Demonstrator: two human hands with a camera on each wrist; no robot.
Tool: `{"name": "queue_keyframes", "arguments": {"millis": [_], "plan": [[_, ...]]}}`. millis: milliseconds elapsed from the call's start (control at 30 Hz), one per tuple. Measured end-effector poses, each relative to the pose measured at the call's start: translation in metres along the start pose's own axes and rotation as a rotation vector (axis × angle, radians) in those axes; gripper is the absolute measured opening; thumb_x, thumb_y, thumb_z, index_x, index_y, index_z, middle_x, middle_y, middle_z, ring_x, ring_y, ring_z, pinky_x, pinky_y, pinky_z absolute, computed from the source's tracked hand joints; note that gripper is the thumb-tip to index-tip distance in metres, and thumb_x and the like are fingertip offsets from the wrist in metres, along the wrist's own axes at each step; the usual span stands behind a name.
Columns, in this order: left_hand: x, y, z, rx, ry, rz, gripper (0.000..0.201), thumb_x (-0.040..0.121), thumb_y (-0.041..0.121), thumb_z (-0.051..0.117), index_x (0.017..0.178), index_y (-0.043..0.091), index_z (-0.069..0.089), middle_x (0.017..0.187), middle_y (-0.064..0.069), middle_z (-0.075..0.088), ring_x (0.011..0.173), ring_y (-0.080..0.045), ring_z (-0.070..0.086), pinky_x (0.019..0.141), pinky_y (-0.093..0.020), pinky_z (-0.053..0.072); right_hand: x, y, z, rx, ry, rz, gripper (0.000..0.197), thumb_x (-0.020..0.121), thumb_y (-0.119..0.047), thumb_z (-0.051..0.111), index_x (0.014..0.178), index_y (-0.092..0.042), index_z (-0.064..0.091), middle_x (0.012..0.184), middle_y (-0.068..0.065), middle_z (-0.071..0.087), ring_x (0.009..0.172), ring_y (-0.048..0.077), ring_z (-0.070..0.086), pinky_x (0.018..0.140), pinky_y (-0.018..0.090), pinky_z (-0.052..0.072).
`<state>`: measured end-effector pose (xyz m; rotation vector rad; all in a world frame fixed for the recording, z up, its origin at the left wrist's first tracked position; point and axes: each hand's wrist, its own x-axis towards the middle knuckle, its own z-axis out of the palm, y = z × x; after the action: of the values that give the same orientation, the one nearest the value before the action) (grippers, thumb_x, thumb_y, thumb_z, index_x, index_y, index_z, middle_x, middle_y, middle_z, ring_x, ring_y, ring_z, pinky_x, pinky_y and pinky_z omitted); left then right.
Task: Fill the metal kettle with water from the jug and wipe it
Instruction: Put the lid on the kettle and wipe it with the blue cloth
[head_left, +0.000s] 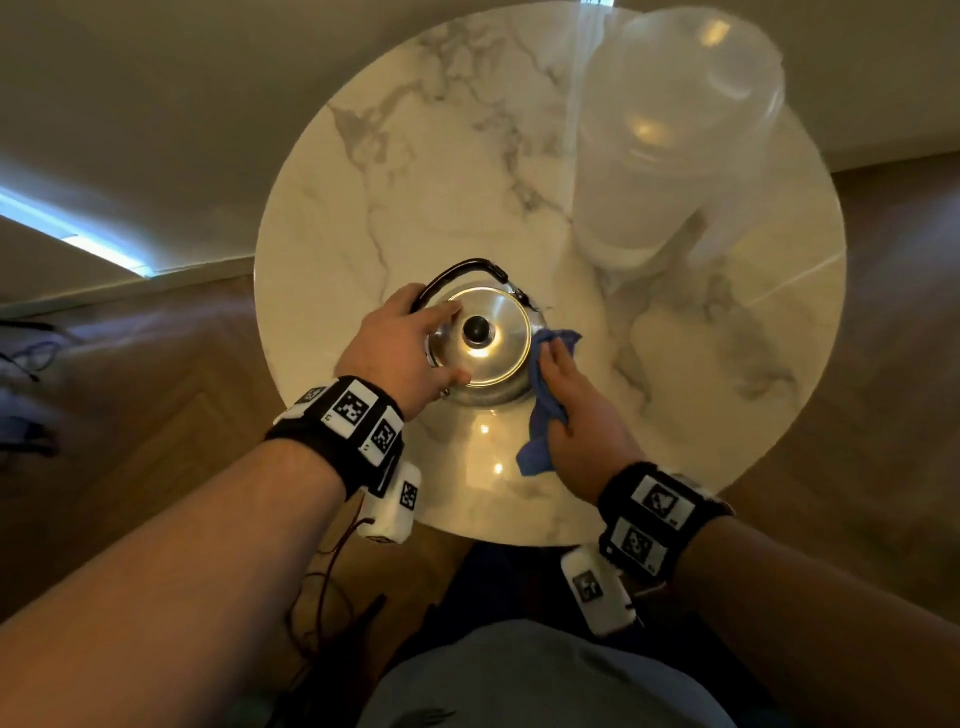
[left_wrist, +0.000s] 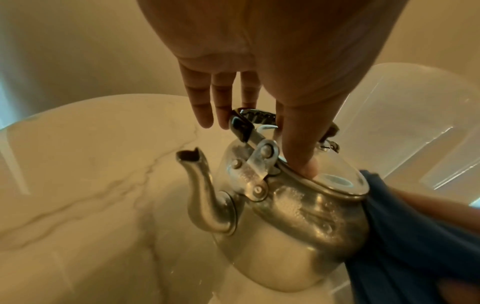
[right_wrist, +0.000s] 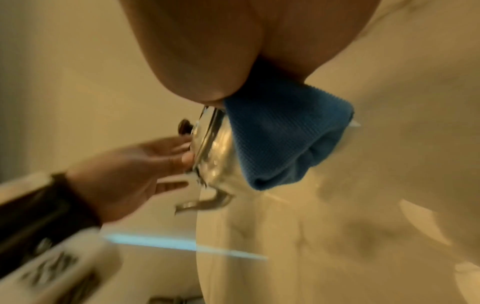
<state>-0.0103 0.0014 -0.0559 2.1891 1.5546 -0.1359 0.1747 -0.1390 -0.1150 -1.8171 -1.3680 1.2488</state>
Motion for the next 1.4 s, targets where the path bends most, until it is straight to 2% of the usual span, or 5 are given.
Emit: {"name": "queue_keyframes", "arguments": {"millis": [100, 300, 667, 1200, 1400], "plan": [[0.001, 0.003, 0.0, 0.018, 0.001, -0.024, 0.082, 0.062, 0.052, 0.082, 0.135, 0.046, 0.045, 0.149, 0.015, 0.031, 0.135, -0.018, 0.039, 0.108, -0.037, 0.042, -0.016, 0.009, 0.014, -0.204, 0.041, -0.098, 0.07, 0.093, 0.002, 0.052, 0.157, -0.02, 0.035, 0.169, -0.001, 0.014, 0.149, 0.02, 0.031, 0.115, 0.021, 0.027], [0.003, 0.002, 0.002, 0.009, 0.01, -0.056, 0.081, 0.057, 0.054, 0.083, 0.13, 0.047, 0.049, 0.15, 0.016, 0.031, 0.134, -0.017, 0.042, 0.105, -0.041, 0.045, 0.016, 0.003, -0.004, -0.039, 0.43, -0.072, 0.045, 0.083, -0.001, 0.067, 0.126, -0.016, 0.072, 0.14, 0.0, 0.053, 0.118, 0.004, 0.048, 0.095, -0.007, 0.021], [0.005, -0.007, 0.004, -0.048, 0.009, -0.014, 0.077, 0.057, 0.056, 0.082, 0.128, 0.047, 0.052, 0.147, 0.013, 0.032, 0.134, -0.016, 0.041, 0.104, -0.038, 0.046, 0.007, -0.031, 0.082, -0.289, 0.377, -0.275, 0.024, 0.085, -0.022, 0.078, 0.108, -0.018, 0.077, 0.1, 0.003, 0.062, 0.081, 0.021, 0.059, 0.057, 0.03, 0.051], [0.006, -0.013, 0.003, -0.067, -0.02, 0.039, 0.077, 0.058, 0.057, 0.081, 0.128, 0.047, 0.049, 0.145, 0.012, 0.03, 0.13, -0.019, 0.041, 0.099, -0.039, 0.048, -0.007, -0.017, 0.083, 0.321, 0.698, 0.191, 0.033, 0.086, 0.002, 0.058, 0.11, -0.021, 0.059, 0.114, 0.003, 0.062, 0.104, 0.011, 0.061, 0.099, 0.033, 0.05], [0.004, -0.014, 0.003, -0.09, -0.034, 0.05, 0.076, 0.06, 0.056, 0.081, 0.128, 0.047, 0.049, 0.145, 0.012, 0.029, 0.131, -0.018, 0.04, 0.099, -0.039, 0.048, 0.061, -0.018, 0.02, 0.406, 0.62, 0.291, 0.021, 0.1, -0.025, 0.056, 0.104, -0.04, 0.07, 0.09, -0.02, 0.072, 0.089, -0.002, 0.067, 0.083, 0.009, 0.05]]}}
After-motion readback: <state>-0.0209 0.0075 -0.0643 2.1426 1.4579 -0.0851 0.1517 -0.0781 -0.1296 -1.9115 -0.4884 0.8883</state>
